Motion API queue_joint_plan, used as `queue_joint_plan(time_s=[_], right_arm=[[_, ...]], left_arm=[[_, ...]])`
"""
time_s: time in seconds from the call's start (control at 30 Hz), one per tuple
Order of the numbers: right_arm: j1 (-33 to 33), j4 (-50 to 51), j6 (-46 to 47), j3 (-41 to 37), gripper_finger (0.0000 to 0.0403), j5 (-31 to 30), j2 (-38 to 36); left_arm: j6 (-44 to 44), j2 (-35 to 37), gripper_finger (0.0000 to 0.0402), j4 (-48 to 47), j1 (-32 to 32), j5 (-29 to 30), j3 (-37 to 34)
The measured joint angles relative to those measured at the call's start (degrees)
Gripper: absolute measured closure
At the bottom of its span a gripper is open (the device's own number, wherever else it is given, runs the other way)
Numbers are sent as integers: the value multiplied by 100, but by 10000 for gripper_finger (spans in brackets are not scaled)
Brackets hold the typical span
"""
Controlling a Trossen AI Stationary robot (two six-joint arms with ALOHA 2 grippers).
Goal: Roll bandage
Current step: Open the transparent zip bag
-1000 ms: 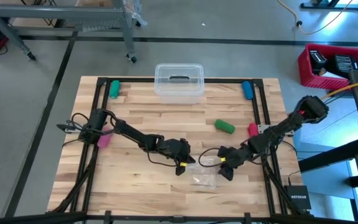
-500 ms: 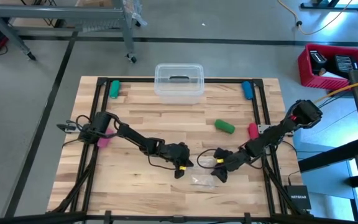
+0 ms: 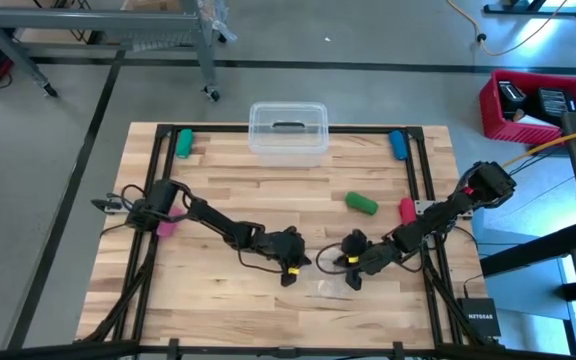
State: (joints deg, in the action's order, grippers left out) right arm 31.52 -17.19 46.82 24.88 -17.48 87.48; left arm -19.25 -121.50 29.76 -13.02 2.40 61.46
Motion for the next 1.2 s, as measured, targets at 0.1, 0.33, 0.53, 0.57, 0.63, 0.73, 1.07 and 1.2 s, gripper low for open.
queue_joint_plan(time_s=[0.1, 0.33, 0.53, 0.57, 0.63, 0.73, 1.07, 1.2], right_arm=[[1, 28, -351, 20, 385, -135, 0], [1, 91, -1942, 284, 393, -435, -11], [1, 86, -3855, 710, 398, -1142, -13], [1, 97, -4121, 774, 398, -1305, -15], [0, 113, -4482, 880, 395, -1631, -17], [-3, 118, -4818, 951, 398, -1853, -20], [-3, 126, -4870, 957, 400, -1854, -20], [-3, 116, -4855, 957, 399, -1854, -20]], left_arm=[[246, 315, 394, -218, 9, 19, -6], [765, 1351, 394, -1001, 124, 45, -1], [-22, 1681, 384, -706, 360, 80, 8], [-169, 1681, 376, -709, 392, 23, 4], [-385, 1684, 352, -719, 423, -121, 3], [-618, 1684, 308, -834, 428, -243, 3], [-619, 1705, 234, -1073, 446, -349, 1], [-486, 1797, 233, -1220, 519, -270, 1]])
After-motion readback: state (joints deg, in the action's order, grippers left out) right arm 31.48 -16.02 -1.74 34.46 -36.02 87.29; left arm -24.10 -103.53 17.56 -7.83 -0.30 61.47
